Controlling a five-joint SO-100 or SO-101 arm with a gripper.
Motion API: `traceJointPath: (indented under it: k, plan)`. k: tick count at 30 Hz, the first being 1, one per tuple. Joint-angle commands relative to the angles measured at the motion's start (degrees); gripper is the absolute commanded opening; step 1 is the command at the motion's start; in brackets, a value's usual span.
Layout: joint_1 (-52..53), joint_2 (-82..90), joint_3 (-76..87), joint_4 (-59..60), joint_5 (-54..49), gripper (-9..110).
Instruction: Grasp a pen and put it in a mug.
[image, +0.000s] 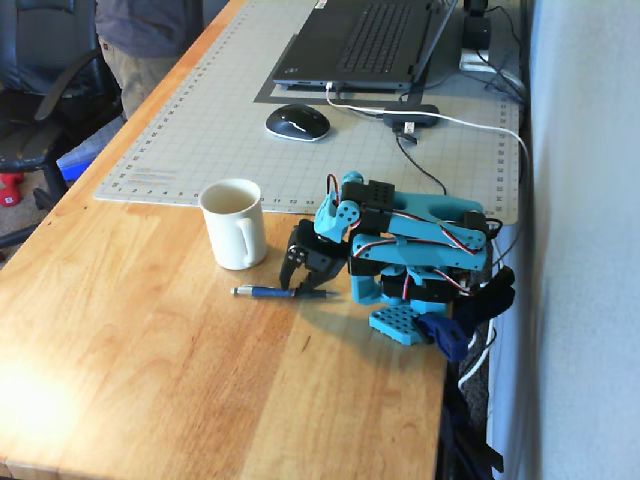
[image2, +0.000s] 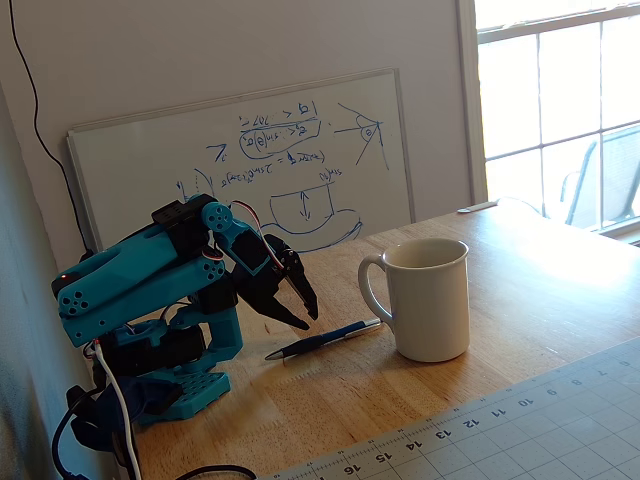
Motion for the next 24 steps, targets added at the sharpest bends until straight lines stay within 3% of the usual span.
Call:
traceJointPath:
  k: [1, 24]
  plan:
    - [-0.26, 1.58, -1.05, 0.0, 0.35, 4]
    - [0.7, -2.9, -4.39, -0.62, 1.05, 5]
